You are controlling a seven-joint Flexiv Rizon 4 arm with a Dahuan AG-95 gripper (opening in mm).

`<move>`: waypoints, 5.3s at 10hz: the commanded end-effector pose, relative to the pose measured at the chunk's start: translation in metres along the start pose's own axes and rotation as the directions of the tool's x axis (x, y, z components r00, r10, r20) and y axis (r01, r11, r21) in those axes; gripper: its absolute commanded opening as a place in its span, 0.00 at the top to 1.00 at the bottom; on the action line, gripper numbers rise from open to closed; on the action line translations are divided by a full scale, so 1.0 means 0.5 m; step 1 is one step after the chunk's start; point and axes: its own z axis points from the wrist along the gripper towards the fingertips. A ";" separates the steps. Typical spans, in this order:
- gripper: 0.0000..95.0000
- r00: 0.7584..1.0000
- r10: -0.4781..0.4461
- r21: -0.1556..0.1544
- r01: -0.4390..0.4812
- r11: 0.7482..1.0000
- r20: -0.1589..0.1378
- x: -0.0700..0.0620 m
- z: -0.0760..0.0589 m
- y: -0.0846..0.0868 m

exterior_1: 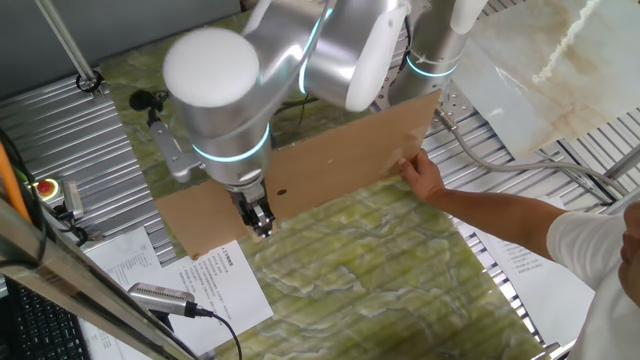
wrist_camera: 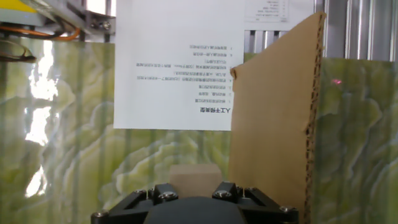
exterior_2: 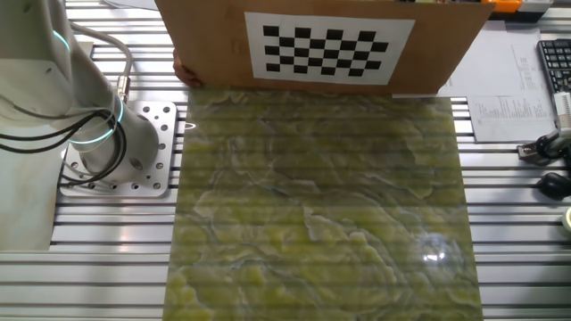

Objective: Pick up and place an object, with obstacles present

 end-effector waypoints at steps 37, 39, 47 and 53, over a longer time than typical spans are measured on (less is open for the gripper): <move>1.00 0.999 -0.018 -0.002 0.018 1.000 -0.045 -0.028 0.066 0.029; 1.00 0.999 -0.020 0.001 0.020 1.000 -0.042 -0.027 0.068 0.028; 1.00 0.996 -0.055 0.007 0.056 0.998 -0.070 -0.070 0.051 -0.036; 1.00 0.984 -0.114 0.015 0.117 0.993 -0.137 -0.117 0.013 -0.152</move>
